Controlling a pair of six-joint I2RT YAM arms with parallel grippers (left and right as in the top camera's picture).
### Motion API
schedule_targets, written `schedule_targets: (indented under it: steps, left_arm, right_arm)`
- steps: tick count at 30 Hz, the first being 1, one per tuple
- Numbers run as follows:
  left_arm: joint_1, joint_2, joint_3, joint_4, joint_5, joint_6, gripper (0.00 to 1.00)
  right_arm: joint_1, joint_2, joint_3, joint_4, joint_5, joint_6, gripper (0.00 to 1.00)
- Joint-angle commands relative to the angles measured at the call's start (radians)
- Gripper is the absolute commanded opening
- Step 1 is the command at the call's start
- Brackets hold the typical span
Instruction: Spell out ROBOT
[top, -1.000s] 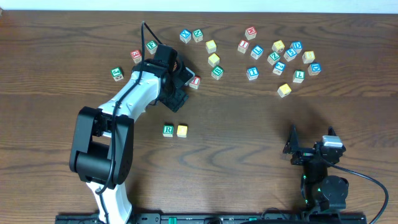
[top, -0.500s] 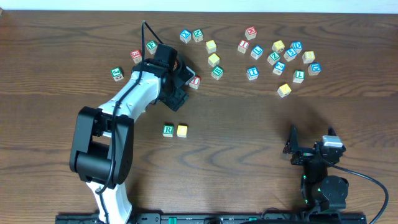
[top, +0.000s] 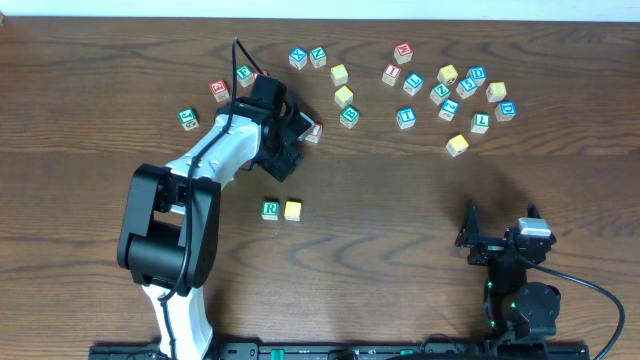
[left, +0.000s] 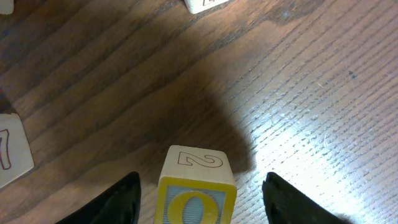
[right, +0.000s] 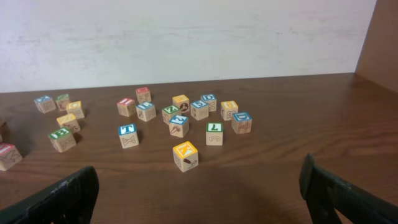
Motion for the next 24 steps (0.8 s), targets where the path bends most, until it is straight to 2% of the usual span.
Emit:
schedule_targets:
  steps: [1,6,13,20,24]
  left_arm:
    - [0.004,0.008,0.018,0.000,0.013,0.013,0.57]
    - [0.004,0.008,0.018,0.000,0.013,0.013,0.46]
    - [0.004,0.007,0.018,-0.005,0.012,0.012,0.46]
    - [0.004,0.006,0.019,-0.012,0.008,0.012,0.26]
    - [0.004,0.006,0.019,-0.012,0.008,0.012,0.24]
  right_arm:
    - [-0.010,-0.008,-0.002,-0.003,-0.003,-0.011,0.99]
    - [-0.010,-0.008,-0.002,-0.003,-0.003,-0.011,0.99]
    - [-0.010,-0.008,-0.002,-0.004,-0.003,-0.011,0.99]
    - [-0.010,-0.008,-0.002,-0.004,-0.003,-0.011,0.99]
    - [-0.010,-0.008,-0.002,-0.003,-0.003,-0.011,0.99]
